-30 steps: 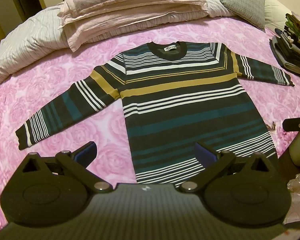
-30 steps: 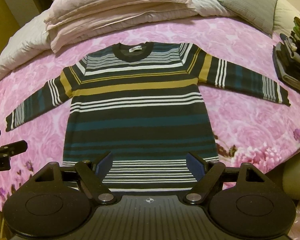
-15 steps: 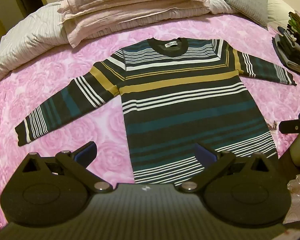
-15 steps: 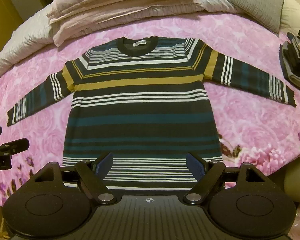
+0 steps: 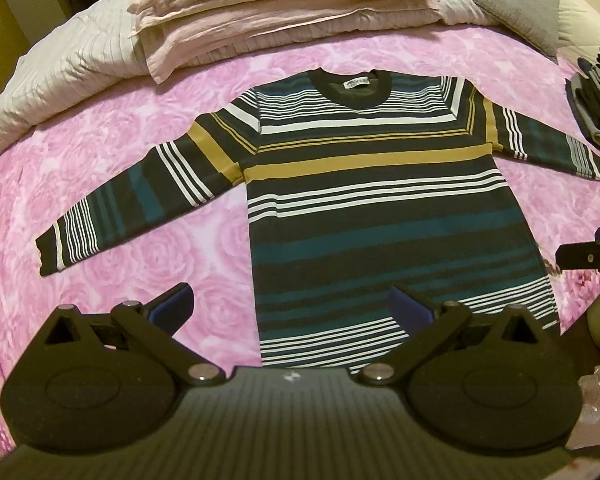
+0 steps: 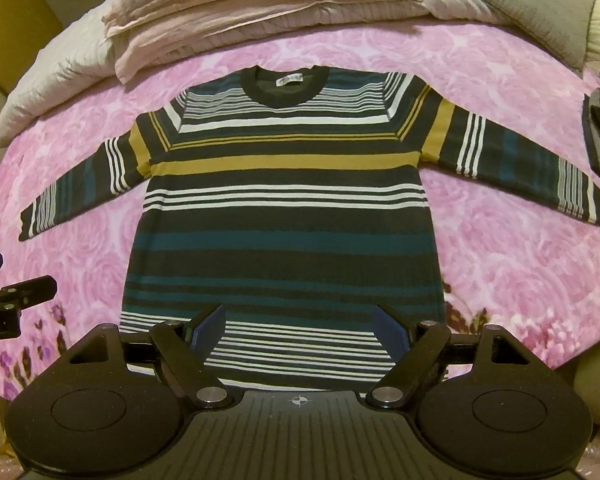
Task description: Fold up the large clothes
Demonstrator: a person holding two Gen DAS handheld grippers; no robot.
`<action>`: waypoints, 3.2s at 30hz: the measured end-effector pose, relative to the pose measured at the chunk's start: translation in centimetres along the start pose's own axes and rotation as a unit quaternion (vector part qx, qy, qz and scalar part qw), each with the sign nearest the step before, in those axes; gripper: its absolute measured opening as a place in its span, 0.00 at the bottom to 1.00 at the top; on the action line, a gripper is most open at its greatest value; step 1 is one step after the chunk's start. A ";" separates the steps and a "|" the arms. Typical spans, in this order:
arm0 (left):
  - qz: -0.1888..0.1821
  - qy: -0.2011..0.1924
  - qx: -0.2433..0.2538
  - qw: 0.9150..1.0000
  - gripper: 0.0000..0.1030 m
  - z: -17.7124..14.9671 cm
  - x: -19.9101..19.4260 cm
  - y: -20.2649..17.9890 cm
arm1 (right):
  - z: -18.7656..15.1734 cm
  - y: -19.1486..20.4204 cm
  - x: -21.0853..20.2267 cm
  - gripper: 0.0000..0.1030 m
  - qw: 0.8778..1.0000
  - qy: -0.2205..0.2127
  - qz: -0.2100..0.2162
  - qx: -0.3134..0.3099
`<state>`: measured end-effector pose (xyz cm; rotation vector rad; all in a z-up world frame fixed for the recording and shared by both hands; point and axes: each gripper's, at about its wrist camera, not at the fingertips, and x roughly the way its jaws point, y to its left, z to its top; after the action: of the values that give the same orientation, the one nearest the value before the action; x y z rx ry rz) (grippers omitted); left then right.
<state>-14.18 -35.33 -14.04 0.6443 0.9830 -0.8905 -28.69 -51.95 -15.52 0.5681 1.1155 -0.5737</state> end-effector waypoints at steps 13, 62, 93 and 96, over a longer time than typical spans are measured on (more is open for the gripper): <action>0.011 0.006 -0.029 0.999 0.99 -0.2 -0.1 0.1 | 1.0 -0.4 2.0 0.75 1.000 0.012 0.011 -0.021; 0.073 0.008 -0.100 0.992 0.95 -7.8 13.5 49.0 | 8.0 53.4 28.3 0.02 0.899 -0.184 0.169 -0.360; -0.066 0.023 0.123 0.990 0.95 8.4 15.5 -3.2 | 10.6 -13.8 18.8 0.02 0.923 -0.296 0.154 0.191; -0.071 0.021 0.141 0.987 0.95 9.5 16.2 -4.7 | 9.3 -15.0 20.3 0.02 0.927 -0.282 0.148 0.200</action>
<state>-9.82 -50.71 -24.91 0.8422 0.9577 -1.1598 -26.03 -71.88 -33.39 0.8407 0.3535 -0.6493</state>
